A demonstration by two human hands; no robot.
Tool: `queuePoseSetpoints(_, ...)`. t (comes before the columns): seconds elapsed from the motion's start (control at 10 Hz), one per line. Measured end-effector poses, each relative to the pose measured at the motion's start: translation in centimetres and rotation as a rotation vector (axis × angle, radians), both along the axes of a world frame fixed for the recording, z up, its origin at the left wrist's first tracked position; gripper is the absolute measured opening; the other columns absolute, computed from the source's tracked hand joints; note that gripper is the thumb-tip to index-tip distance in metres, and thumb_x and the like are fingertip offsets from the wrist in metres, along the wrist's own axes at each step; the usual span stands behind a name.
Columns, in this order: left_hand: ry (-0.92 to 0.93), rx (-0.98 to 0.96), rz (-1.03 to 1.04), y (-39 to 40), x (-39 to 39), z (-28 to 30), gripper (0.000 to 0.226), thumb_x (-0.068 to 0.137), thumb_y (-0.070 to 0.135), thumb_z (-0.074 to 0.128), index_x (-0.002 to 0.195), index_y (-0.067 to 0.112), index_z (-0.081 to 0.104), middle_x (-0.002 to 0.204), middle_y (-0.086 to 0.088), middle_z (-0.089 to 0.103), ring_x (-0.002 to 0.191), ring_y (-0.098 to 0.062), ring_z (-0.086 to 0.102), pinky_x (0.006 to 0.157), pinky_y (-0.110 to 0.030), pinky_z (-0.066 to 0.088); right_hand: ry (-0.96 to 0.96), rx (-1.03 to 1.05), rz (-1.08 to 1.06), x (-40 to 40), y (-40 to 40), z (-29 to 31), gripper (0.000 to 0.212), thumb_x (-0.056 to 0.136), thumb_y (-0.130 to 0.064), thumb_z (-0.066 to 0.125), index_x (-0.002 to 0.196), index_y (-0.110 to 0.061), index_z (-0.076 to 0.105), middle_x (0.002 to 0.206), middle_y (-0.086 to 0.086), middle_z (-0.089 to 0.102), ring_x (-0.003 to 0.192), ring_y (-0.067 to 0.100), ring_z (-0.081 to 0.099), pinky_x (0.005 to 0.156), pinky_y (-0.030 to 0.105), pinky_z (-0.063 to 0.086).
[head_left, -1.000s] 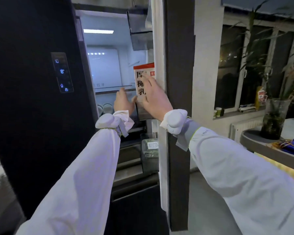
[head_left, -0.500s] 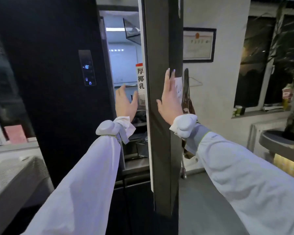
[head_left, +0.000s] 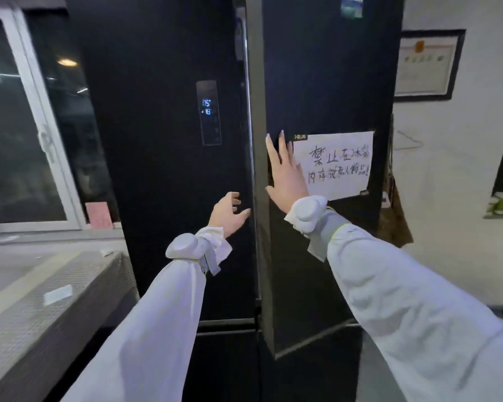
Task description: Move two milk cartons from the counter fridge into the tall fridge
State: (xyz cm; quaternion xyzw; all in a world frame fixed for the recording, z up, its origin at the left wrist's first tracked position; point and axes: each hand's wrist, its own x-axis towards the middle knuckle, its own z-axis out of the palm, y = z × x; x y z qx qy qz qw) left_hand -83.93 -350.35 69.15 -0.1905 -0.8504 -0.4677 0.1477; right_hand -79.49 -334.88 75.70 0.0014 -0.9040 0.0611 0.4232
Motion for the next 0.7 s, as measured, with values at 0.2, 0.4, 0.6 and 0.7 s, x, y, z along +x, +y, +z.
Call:
queuePoseSetpoints(0.2,-0.053,-0.129,-0.052,-1.3,-3.8,-1.3,0.06,0.09,0.026,0.072,0.143,0.012,0.047,0.132,-0.006,0.062,0.114,-0.018,0.061,0.093,-0.024,0.044,-0.088,0.034,0.019,-5.8,-0.5,-0.2,0.091,0.087,-0.007,0.058,0.155,-0.02,-0.001,0.162,0.004,-0.015,0.15,0.031,0.0,0.114,0.048,0.032)
queuePoseSetpoints(0.4,-0.071,-0.132,-0.072,-1.9,-7.1,-1.6,0.057,0.089,0.027,0.074,0.14,0.016,0.051,0.13,-0.003,0.064,0.113,-0.017,0.062,0.094,-0.025,0.046,-0.248,0.009,0.033,-9.8,-0.3,0.5,0.086,0.089,-0.007,0.054,0.155,-0.018,0.0,0.162,0.003,-0.015,0.151,0.025,0.004,0.118,0.05,0.023)
queuePoseSetpoints(0.6,-0.037,-0.137,-0.106,-1.6,-8.6,-1.3,0.056,0.089,0.026,0.074,0.14,0.016,0.052,0.129,-0.001,0.064,0.109,-0.013,0.062,0.093,-0.024,0.045,-0.186,0.048,0.001,-10.8,-0.3,-0.6,0.088,0.089,-0.009,0.055,0.155,-0.019,-0.001,0.161,0.004,-0.02,0.151,0.024,-0.003,0.119,0.049,0.021)
queuePoseSetpoints(0.7,-0.014,-0.128,-0.105,-1.2,-8.8,-0.9,0.056,0.089,0.025,0.073,0.14,0.015,0.051,0.128,-0.002,0.065,0.107,-0.011,0.061,0.092,-0.023,0.044,-0.19,0.045,0.043,-10.5,0.3,-0.8,0.088,0.088,-0.006,0.054,0.155,-0.02,-0.001,0.161,0.001,-0.019,0.151,0.022,-0.005,0.119,0.049,0.019)
